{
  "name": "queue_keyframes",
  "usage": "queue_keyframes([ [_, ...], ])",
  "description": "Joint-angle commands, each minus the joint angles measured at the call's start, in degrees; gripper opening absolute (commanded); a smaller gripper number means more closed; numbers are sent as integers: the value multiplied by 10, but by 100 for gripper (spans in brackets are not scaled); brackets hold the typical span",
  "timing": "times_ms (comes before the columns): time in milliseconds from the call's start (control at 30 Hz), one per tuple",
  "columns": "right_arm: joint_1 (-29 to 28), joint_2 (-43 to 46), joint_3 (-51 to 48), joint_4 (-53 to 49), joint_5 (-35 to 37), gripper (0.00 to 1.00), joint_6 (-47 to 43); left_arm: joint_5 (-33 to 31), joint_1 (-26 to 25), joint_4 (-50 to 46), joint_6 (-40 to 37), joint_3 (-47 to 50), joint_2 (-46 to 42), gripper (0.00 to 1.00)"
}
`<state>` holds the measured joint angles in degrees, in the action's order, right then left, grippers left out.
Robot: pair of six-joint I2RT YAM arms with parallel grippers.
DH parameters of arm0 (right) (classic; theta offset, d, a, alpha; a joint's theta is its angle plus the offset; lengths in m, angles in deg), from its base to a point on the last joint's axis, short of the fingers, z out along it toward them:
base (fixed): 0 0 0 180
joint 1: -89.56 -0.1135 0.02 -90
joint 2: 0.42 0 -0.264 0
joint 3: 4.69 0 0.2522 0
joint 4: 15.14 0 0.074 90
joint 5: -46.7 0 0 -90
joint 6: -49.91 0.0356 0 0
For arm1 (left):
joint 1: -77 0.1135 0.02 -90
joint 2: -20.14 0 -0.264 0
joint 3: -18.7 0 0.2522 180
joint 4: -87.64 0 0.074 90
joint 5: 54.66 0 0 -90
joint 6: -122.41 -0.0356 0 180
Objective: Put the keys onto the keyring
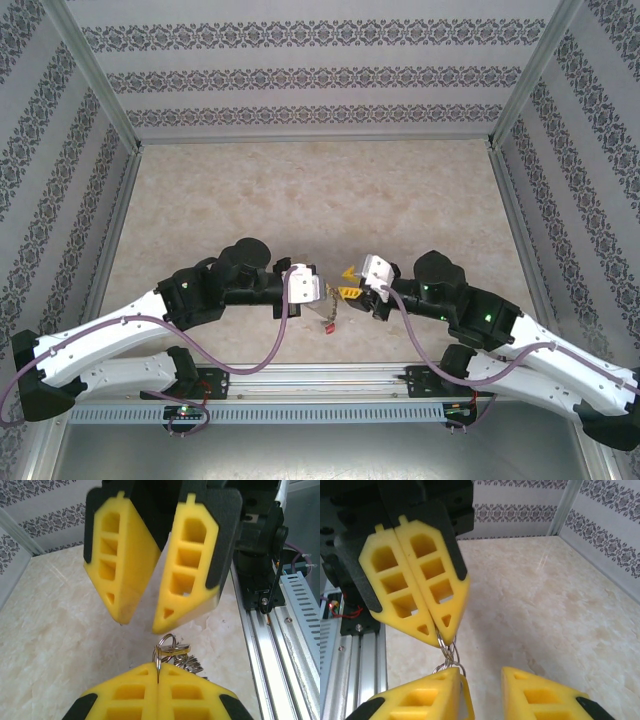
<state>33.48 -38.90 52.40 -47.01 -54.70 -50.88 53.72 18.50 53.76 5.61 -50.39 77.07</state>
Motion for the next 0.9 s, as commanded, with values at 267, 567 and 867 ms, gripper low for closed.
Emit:
queue_keyframes([
  [267,33,-14,-2,33,-124,26,59,10,-3,34,-13,-3,-13,0],
  [567,34,-39,4,17,-150,12,57,8,-3,33,-16,-4,-13,0],
  [867,35,-34,3,6,-154,4,61,13,-3,34,-16,-4,-18,0],
])
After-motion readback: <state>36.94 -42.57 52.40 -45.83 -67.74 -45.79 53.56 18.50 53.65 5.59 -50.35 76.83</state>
